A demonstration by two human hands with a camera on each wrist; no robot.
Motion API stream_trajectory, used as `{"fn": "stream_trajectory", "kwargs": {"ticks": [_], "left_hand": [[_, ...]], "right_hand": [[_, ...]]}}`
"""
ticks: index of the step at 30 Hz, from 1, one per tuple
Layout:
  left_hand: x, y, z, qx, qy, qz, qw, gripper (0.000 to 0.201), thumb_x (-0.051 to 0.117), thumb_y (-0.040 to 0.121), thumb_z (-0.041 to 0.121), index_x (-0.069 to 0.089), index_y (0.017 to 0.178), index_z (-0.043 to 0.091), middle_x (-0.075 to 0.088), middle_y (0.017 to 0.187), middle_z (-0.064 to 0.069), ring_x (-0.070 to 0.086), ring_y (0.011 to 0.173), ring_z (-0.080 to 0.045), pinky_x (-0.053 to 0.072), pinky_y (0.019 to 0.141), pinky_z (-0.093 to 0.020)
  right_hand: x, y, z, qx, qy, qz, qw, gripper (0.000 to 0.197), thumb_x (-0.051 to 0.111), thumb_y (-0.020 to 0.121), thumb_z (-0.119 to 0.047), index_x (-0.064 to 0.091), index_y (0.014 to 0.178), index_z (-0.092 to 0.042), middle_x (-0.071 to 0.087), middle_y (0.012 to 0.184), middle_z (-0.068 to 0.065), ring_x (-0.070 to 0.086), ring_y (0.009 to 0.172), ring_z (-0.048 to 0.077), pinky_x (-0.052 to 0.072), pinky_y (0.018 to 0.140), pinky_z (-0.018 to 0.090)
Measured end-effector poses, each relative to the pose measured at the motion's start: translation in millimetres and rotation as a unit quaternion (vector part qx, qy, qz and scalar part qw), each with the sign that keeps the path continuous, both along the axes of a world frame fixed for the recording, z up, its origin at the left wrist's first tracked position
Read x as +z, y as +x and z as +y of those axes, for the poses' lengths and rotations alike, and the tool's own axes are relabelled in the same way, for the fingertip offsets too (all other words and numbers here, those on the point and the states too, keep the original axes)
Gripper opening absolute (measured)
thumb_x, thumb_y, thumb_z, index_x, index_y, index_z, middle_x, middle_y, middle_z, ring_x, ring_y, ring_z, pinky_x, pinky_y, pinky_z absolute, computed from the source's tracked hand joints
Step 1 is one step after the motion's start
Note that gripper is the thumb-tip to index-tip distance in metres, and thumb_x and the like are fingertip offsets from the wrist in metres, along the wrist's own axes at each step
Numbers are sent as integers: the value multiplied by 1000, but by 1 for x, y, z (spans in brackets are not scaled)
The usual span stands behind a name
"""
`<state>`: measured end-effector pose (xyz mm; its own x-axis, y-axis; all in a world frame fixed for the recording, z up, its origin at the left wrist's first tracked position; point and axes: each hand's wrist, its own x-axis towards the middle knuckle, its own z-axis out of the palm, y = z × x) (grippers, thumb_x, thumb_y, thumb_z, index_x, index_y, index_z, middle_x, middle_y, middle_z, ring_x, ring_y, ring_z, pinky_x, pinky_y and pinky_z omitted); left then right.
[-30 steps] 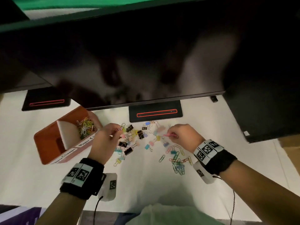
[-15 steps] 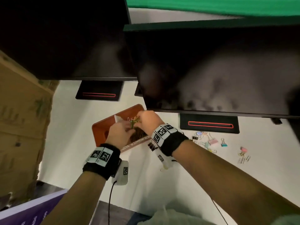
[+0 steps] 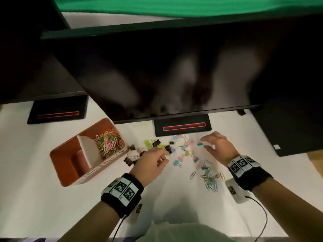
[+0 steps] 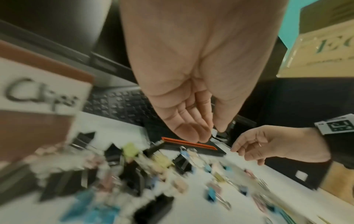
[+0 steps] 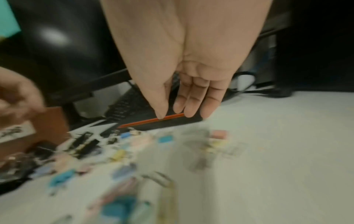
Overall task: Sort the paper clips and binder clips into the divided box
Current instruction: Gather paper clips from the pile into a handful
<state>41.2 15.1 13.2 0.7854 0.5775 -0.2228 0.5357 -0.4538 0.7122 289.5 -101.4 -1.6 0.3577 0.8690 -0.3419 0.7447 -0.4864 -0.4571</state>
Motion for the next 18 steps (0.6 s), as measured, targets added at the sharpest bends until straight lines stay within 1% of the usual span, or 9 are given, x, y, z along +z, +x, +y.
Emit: {"fn": "stream_trajectory", "kwargs": {"ticks": [2, 3, 5, 6, 9, 11, 13, 16, 18], "left_hand": [[-10, 23, -18, -24, -12, 24, 999, 19, 59, 87, 25, 61, 105, 21, 62, 92, 3, 58, 76, -8, 49, 73, -23], [-15, 33, -26, -30, -20, 42, 998, 20, 59, 86, 26, 61, 106, 21, 61, 94, 3, 59, 78, -9, 50, 74, -25], [-26, 50, -41, -34, -35, 84, 995, 26, 62, 85, 28, 58, 109, 19, 58, 101, 1, 59, 82, -11, 51, 79, -27], [-32, 57, -48, -35, -37, 105, 993, 28, 62, 84, 28, 56, 110, 18, 56, 104, 1, 58, 82, -11, 50, 80, -26], [-47, 70, -62, -40, -23, 155, 987, 29, 63, 82, 27, 54, 108, 18, 52, 108, 1, 55, 82, -11, 48, 80, -25], [-53, 73, -68, -30, -18, 168, 985, 26, 65, 80, 25, 54, 102, 16, 51, 106, 0, 55, 86, -14, 49, 80, -29], [-56, 74, -72, -14, -14, 171, 985, 21, 65, 81, 23, 55, 97, 14, 51, 101, 0, 54, 87, -15, 48, 78, -28], [-59, 76, -76, 9, 0, 164, 986, 4, 58, 86, 18, 55, 84, 16, 50, 94, 2, 54, 88, -17, 48, 81, -30], [-62, 77, -79, 16, 5, 160, 987, 6, 54, 87, 15, 54, 81, 17, 50, 94, 1, 54, 93, -18, 48, 83, -30]], "right_hand": [[-4, 28, -23, -38, -22, -2, 999, 28, 57, 89, -16, 62, 117, -21, 57, 118, 5, 58, 105, 24, 42, 97, 33], [-6, 38, -30, -40, -27, 1, 999, 29, 57, 89, -17, 62, 118, -20, 56, 120, 6, 57, 108, 25, 40, 99, 32], [-10, 52, -35, -19, -37, 15, 999, 31, 57, 89, -13, 61, 119, -20, 56, 121, 5, 57, 110, 23, 36, 100, 26], [-13, 57, -35, -3, -45, 23, 999, 33, 56, 88, -11, 61, 119, -20, 55, 122, 4, 56, 111, 22, 36, 100, 24], [-21, 65, -27, 50, -58, 31, 997, 32, 53, 90, -14, 61, 120, -23, 53, 118, 3, 54, 107, 21, 40, 102, 30], [-25, 69, -21, 69, -65, 38, 995, 27, 54, 91, -17, 63, 116, -22, 53, 113, 4, 54, 103, 21, 43, 100, 31], [-27, 73, -16, 77, -70, 50, 993, 22, 57, 89, -16, 66, 109, -19, 53, 108, 4, 56, 98, 22, 45, 94, 29], [-32, 81, -16, 76, -68, 66, 993, 19, 64, 85, -17, 65, 104, -16, 52, 103, 2, 55, 94, 19, 46, 88, 27], [-34, 86, -20, 71, -57, 76, 993, 19, 66, 84, -18, 64, 102, -14, 51, 100, 0, 53, 88, 15, 45, 82, 23]]}}
